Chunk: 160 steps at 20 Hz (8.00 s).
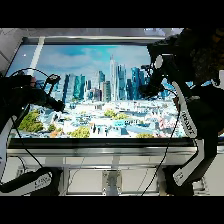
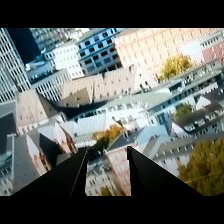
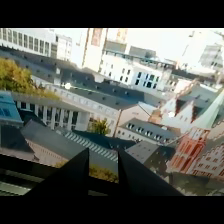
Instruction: Fold the clothes and pants, and hang the long-sleeved shirts on hangers.
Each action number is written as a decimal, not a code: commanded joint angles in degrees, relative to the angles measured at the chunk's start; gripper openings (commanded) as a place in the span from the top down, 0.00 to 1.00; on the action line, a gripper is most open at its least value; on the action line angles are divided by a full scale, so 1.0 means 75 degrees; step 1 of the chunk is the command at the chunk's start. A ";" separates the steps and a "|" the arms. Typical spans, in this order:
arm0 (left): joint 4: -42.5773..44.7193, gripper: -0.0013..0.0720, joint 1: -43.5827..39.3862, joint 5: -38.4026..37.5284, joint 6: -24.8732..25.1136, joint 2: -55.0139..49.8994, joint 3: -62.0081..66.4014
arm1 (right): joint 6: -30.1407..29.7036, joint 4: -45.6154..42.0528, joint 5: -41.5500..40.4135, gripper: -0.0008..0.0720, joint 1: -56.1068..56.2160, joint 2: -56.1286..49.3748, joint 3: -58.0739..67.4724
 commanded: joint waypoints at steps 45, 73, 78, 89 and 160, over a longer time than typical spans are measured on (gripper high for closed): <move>0.5467 0.78 0.4287 -0.1530 -0.3934 0.0026 -0.0740 | -0.0029 -0.0003 0.0012 0.72 0.0009 -0.0003 0.0006; 0.1466 0.91 -0.2748 -0.0149 -0.2530 0.0149 0.7271 | -0.0836 0.0784 -0.0277 0.72 0.0003 0.1865 0.0006; 0.1163 0.91 -0.3611 0.0315 -0.2973 -0.0391 0.7437 | -0.0842 0.0933 -0.0204 0.72 0.0003 0.2748 0.0003; 0.0793 0.91 -0.2553 0.0801 -0.3421 -0.0924 0.4666 | -0.1536 0.2917 -0.0114 0.94 0.0664 0.2804 -0.1507; -0.0233 0.18 -0.0886 0.1148 0.6172 -0.1903 0.1008 | -0.3241 0.0606 0.0012 0.97 0.1897 0.1647 -0.2020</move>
